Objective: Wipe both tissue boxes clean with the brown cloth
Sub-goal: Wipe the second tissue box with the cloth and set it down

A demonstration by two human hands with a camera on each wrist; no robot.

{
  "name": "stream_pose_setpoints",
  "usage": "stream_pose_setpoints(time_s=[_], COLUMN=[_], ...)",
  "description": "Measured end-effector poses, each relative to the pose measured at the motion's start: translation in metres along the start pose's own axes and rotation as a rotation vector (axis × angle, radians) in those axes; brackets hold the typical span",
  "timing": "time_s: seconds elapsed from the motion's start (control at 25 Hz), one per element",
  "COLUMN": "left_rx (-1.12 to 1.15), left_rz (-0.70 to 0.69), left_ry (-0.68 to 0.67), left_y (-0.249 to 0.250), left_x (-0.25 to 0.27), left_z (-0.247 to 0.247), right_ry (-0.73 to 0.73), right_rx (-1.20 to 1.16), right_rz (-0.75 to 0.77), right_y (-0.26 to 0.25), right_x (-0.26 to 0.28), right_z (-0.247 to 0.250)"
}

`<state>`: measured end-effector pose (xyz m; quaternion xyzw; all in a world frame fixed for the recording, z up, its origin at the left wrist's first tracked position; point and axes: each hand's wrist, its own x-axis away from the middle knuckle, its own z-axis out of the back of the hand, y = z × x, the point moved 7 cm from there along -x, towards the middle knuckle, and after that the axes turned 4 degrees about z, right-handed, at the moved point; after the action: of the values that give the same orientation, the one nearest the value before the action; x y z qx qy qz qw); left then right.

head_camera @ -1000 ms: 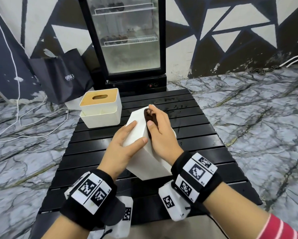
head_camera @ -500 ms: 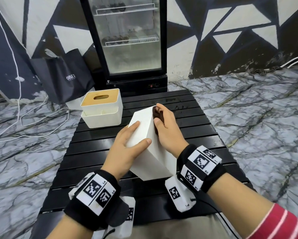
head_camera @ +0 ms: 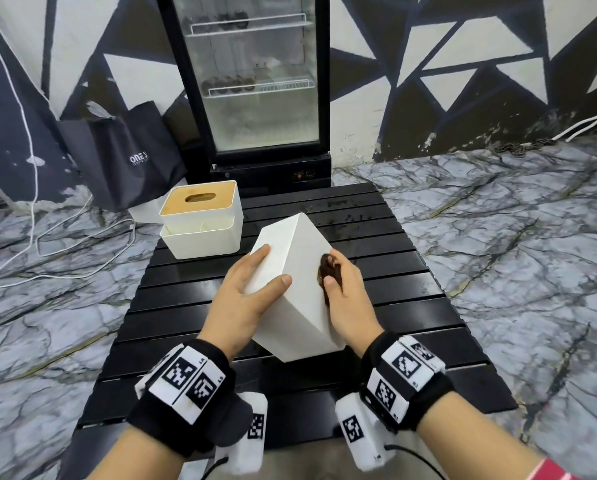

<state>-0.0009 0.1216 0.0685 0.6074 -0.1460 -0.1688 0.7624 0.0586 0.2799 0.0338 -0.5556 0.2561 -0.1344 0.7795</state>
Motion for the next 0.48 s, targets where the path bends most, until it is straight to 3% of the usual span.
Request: stream_pose_setpoints(time_s=[0.16,0.36,0.48], left_rx=[0.02,-0.001,-0.012], left_rz=[0.002,-0.009,-0.008], left_ry=[0.001,0.037,0.028], left_y=[0.001,0.002,0.003], left_x=[0.0,0.001,0.0], left_z=[-0.003,-0.006,-0.007], right_ry=[-0.003,0.049,0.018], right_rx=[-0.005,-0.011,-0.003], right_rz=[0.042,-0.04,0.026], right_y=[0.0,0.002,-0.014], right_x=[0.011,0.026,0.031], right_z=[0.001,0.001,-0.006])
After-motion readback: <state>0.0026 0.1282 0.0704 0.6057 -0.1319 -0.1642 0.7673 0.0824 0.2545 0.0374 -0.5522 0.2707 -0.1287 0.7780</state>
